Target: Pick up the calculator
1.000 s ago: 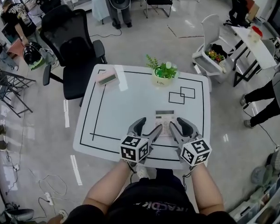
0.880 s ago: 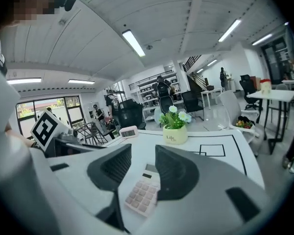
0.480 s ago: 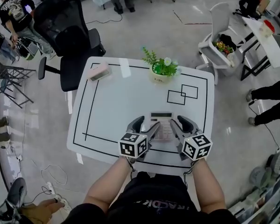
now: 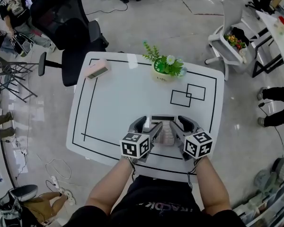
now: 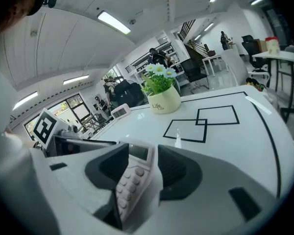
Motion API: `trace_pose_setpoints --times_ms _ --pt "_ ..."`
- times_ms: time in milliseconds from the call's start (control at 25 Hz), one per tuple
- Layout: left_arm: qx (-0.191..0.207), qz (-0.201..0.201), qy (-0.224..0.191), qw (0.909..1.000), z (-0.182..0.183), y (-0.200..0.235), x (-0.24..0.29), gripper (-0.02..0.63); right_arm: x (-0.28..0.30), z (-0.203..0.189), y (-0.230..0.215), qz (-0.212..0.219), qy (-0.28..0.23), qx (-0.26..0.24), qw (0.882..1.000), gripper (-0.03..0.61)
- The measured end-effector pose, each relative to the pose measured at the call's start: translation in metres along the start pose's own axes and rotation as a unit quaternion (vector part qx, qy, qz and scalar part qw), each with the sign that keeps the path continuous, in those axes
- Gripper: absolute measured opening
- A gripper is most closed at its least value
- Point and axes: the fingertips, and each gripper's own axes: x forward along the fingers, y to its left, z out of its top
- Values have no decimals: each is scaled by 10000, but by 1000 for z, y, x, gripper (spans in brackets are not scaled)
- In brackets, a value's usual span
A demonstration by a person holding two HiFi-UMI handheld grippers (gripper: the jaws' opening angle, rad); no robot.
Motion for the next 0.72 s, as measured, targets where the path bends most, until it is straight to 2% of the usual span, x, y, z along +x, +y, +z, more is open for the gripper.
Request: trace_pose_setpoints --times_ms 160,480,720 --pt "-37 21 60 10000 -3 0 7 319 9 -6 0 124 170 0 9998 189" --pt "-115 50 148 9998 -9 6 15 319 20 -14 0 181 381 -6 9991 190" --pt "12 49 262 9996 -11 5 20 306 30 -18 2 -10 617 -270 9977 190"
